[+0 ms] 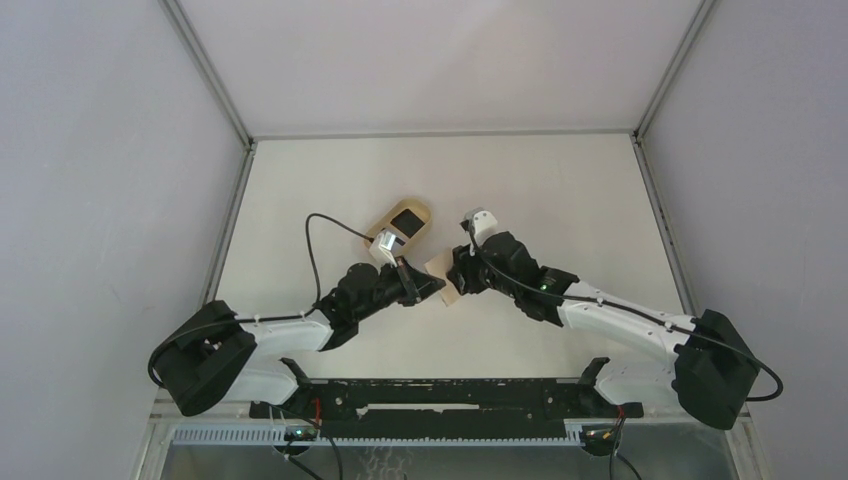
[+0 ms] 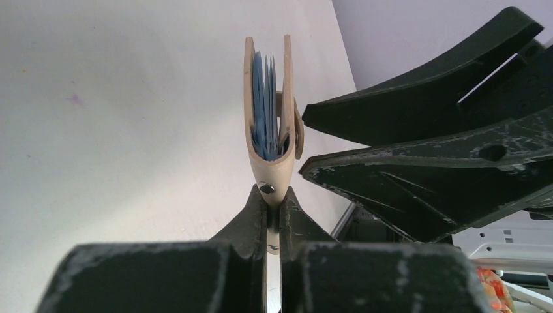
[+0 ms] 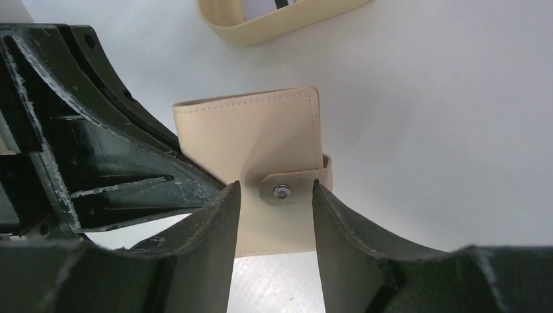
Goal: Take the credit cards out of the card holder
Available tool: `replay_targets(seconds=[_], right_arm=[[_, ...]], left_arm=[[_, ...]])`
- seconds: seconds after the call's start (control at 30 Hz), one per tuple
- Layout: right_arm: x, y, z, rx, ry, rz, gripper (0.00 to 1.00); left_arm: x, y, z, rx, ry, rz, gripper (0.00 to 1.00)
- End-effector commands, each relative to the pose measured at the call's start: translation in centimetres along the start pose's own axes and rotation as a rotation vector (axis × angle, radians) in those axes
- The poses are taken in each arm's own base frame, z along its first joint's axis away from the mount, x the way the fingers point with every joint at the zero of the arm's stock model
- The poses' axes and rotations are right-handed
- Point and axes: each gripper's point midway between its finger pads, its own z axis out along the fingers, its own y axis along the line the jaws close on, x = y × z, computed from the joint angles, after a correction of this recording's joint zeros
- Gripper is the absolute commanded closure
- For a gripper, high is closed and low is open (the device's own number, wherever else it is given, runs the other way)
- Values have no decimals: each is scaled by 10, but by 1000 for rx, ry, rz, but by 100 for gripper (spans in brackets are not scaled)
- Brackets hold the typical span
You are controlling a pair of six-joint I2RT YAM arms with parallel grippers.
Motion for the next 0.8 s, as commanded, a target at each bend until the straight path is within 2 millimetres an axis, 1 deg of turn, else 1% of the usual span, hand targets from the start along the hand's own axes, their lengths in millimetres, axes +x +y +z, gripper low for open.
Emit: replay_targets(seconds=[0.0, 0.27, 0.4, 0.43, 0.57, 0.67, 0.7, 0.73, 0.77], right_arm=[[-26, 14, 4, -43, -66, -16, 47], [-16, 12, 11, -34, -31, -17, 50], [-11, 8, 14, -13, -17, -18, 54], [-11, 7, 14, -11, -17, -20, 58], [-11, 5, 16, 2, -17, -20, 78], [-11, 3, 16, 10, -16, -21, 86], [-10, 2, 16, 14, -15, -20, 90], [-11, 1, 16, 18, -15, -19, 97], [-10, -1, 15, 26, -14, -18, 100]], left_arm=[[-24, -40, 6, 120, -60, 23, 100], [-24, -42, 4, 129, -64, 23, 100], [-25, -44, 3, 137, -66, 24, 100], [-25, -45, 3, 140, -66, 25, 100], [-26, -47, 2, 145, -65, 25, 100], [-25, -46, 1, 145, -65, 24, 100], [-25, -46, 1, 144, -66, 25, 100], [-25, -45, 0, 143, -65, 24, 100], [-25, -45, 0, 142, -66, 26, 100]])
